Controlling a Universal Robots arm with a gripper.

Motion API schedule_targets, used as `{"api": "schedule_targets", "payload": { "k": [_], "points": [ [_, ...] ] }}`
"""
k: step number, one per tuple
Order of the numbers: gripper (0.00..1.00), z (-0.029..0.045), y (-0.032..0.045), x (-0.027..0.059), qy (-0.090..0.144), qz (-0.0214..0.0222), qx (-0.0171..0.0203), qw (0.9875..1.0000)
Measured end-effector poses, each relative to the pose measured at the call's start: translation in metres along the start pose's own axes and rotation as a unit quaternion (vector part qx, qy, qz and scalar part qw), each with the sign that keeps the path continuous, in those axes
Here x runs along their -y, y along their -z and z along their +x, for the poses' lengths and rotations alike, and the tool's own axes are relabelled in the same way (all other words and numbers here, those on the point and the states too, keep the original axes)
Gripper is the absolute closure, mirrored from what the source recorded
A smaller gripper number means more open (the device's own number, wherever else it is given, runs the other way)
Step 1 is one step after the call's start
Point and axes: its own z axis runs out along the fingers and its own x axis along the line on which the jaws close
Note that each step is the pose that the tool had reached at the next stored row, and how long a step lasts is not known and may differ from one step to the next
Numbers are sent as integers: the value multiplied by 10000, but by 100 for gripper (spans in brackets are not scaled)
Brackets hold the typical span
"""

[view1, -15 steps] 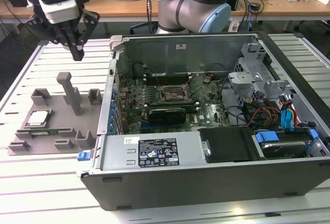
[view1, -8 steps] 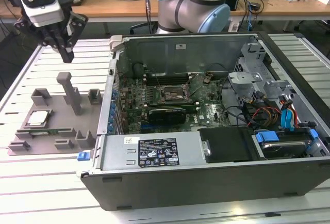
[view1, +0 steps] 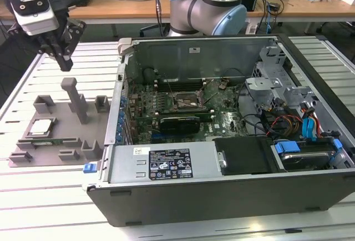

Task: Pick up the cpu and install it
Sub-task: 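Reach for the cpu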

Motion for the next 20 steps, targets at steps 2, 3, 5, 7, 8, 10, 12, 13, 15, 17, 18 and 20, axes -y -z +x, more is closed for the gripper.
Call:
{"api": "schedule_targets", "payload": {
  "k": [2,3,5,7,8,10,12,13,15,17,18,20],
  "points": [
    [89,55,-27,5,0,0,0,10000],
    [89,81,-39,7,0,0,0,10000],
    [89,152,-72,14,-1,0,0,10000],
    [89,209,-98,19,0,0,0,10000],
    [89,234,-109,22,0,0,1,10000],
    [89,306,-136,28,0,0,0,10000],
    [89,421,-183,37,-1,0,1,10000],
    [89,465,-204,40,-1,0,0,10000],
    [89,535,-238,42,0,0,0,10000],
    [89,582,-257,42,0,0,0,10000],
    [89,608,-268,42,0,0,1,10000],
    [89,660,-290,42,-1,0,0,10000]
  ]
}}
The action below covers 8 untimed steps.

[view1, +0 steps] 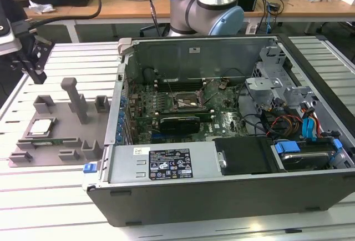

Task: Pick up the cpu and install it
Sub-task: 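Reach for the cpu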

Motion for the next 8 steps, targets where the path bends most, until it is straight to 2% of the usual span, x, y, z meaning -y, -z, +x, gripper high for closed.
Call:
{"api": "schedule_targets", "payload": {
  "k": [2,4,8],
  "points": [
    [89,62,-25,0,0,0,0,10000],
    [89,167,-65,3,1,0,0,10000],
    [89,289,-122,9,0,0,0,10000]
  ]
}}
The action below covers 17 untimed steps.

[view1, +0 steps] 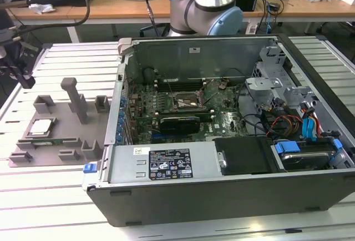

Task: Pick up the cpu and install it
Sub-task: 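Reach for the cpu, then pick up the cpu and move it towards the insertion slot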

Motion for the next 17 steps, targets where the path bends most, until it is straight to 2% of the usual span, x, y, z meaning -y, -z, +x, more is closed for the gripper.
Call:
{"api": "schedule_targets", "payload": {
  "k": [10,17],
  "points": [
    [89,147,-148,-4,0,0,0,10000],
    [89,157,-153,-3,0,0,0,10000]
  ]
}}
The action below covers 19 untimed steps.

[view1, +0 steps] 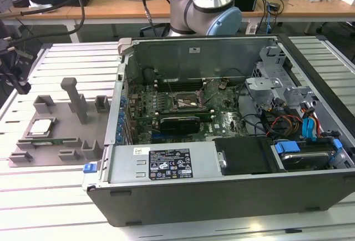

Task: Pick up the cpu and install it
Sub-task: 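Pick up the cpu and move it towards the insertion slot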

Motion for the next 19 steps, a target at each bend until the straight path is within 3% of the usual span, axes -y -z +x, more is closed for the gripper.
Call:
{"api": "schedule_targets", "payload": {
  "k": [10,17,19],
  "points": [
    [89,7,-14,2,0,0,0,10000],
    [89,12,-130,6,0,0,0,10000],
    [89,19,-208,10,0,0,0,10000]
  ]
}}
